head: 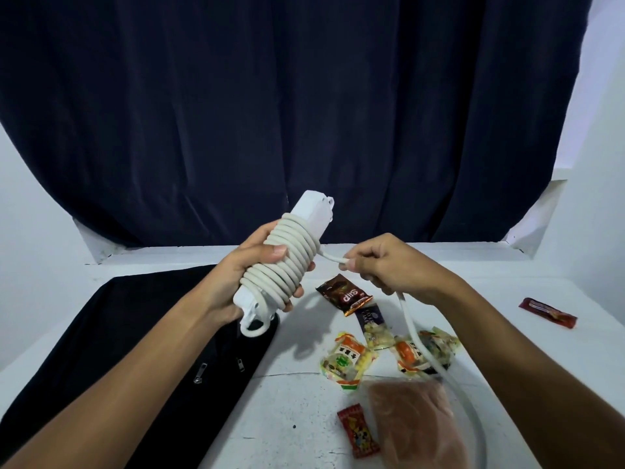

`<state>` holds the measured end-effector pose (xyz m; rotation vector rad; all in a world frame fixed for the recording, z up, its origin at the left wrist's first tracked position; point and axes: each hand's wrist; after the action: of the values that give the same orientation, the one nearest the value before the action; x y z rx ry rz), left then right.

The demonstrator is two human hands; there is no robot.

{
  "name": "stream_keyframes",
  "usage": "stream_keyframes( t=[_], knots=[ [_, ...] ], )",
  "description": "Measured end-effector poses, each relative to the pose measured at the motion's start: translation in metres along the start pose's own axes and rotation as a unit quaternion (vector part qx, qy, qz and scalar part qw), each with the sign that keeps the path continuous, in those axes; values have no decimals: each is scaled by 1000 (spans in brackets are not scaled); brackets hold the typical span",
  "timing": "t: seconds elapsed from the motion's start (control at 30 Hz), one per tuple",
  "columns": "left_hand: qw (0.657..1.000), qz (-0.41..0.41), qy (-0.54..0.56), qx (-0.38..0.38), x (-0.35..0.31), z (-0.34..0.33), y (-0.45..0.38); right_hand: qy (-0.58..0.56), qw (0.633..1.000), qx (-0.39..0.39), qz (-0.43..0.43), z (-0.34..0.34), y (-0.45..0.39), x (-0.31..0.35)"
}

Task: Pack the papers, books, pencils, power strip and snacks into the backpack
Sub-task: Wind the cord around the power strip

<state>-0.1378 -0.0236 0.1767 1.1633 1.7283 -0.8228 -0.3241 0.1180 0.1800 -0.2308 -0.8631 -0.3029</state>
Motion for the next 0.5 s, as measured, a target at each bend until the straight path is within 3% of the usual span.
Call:
stream_keyframes(
  t=[0.2,0.33,0.43,0.5],
  knots=[
    [992,-28,-89,-88,-6,-7,-4,-131,988,-23,-80,2,6,0],
    [985,-44,-141,-91,-8,-6,-4,-303,945,-11,-126,4,10,-4],
    [977,-51,-171,-115,-9,-1,-7,-408,905,-39,-112,4,14,-5],
    [974,-50,-183,-121,-8,2,-8,-398,910,-72,-91,0,16,-2]
  ],
)
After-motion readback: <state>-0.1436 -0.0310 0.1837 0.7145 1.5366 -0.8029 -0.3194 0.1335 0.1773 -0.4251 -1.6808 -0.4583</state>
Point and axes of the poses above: each hand's wrist, its own y-axis away from the middle knuckle, its own z-axis out of the back of the hand, x = y × z, and after that the axes turned 9 degrees about y, right-handed
